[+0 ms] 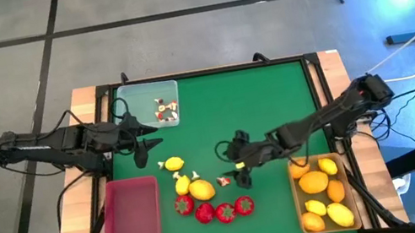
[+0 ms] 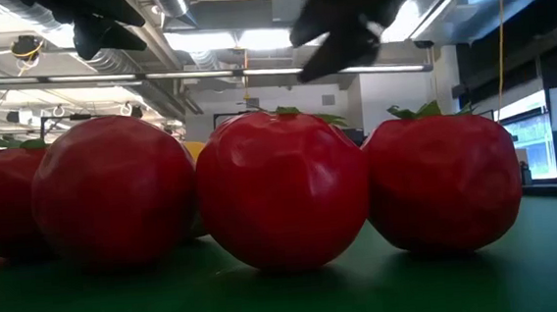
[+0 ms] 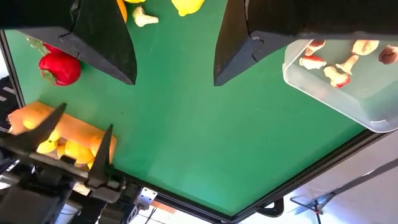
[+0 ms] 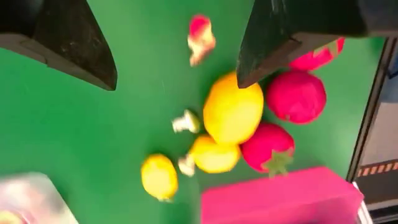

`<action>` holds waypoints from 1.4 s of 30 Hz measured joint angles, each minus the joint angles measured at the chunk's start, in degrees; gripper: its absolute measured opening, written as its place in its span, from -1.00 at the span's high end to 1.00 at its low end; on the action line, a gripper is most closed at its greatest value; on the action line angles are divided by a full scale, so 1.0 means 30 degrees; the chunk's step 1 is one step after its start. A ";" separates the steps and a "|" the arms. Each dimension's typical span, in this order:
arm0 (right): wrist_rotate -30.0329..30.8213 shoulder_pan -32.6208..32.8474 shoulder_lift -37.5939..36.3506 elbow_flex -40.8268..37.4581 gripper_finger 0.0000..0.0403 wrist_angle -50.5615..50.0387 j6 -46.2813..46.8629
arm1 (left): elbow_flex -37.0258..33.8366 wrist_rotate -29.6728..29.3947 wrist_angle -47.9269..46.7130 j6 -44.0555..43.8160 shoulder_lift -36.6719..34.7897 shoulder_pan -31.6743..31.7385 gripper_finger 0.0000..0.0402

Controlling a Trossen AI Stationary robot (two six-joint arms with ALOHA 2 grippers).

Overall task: Sort produce into baskets
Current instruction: Put the lemon into the orange bin

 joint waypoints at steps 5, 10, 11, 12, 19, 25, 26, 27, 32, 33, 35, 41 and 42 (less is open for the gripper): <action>-0.1071 -0.0093 0.2019 0.0841 -0.63 0.2767 -0.1497 | 0.0000 -0.0007 0.0012 0.0000 0.0000 0.0000 -0.04; -0.1488 -0.0093 0.4498 0.4073 -0.63 0.1175 -0.3028 | 0.0000 -0.0058 0.0020 -0.0012 0.0000 0.0000 -0.04; -0.1470 -0.0093 0.4958 0.4827 -0.63 0.0453 -0.3304 | 0.0000 -0.0067 0.0023 -0.0072 -0.0009 0.0000 -0.04; -0.1471 -0.0093 0.5361 0.5611 -0.63 -0.0115 -0.3579 | 0.0000 -0.0073 0.0028 -0.0102 -0.0014 0.0000 -0.04; -0.1963 -0.0188 0.7926 0.9509 -0.63 -0.3347 -0.4524 | 0.0000 -0.0102 -0.0010 -0.0340 0.0000 0.0000 -0.04; -0.1969 -0.0195 0.9272 1.0885 -0.63 -0.4834 -0.4326 | 0.0000 -0.0102 -0.0022 -0.0357 0.0003 0.0000 -0.04; -0.1966 -0.0195 0.9424 1.0978 -0.63 -0.4669 -0.4019 | 0.0000 -0.0102 -0.0022 -0.0357 -0.0015 0.0000 -0.04; -0.1963 -0.0195 0.9577 1.0990 -0.63 -0.4416 -0.3832 | 0.0000 -0.0102 -0.0077 -0.0357 -0.0001 0.0000 -0.04; -0.2101 -0.0188 1.0447 1.1014 -0.63 -0.3888 -0.3371 | 0.0000 -0.0095 -0.0174 -0.0357 0.0006 0.0000 -0.04; -0.2254 -0.0188 1.0710 1.1007 -0.63 -0.3763 -0.3364 | 0.0000 -0.0095 -0.0179 -0.0357 0.0000 0.0000 -0.04; -0.2656 -0.0188 1.1113 1.1001 -0.63 -0.3467 -0.3290 | 0.0000 -0.0095 -0.0361 -0.0357 0.0007 0.0000 -0.04; -0.2826 -0.0188 1.1633 1.1080 -0.63 -0.3054 -0.2861 | 0.0000 -0.0095 -0.0527 -0.0357 0.0000 0.0000 -0.04; -0.2826 -0.0188 1.1640 1.1080 -0.63 -0.3073 -0.2842 | 0.0000 -0.0095 -0.0539 -0.0357 0.0000 0.0000 -0.04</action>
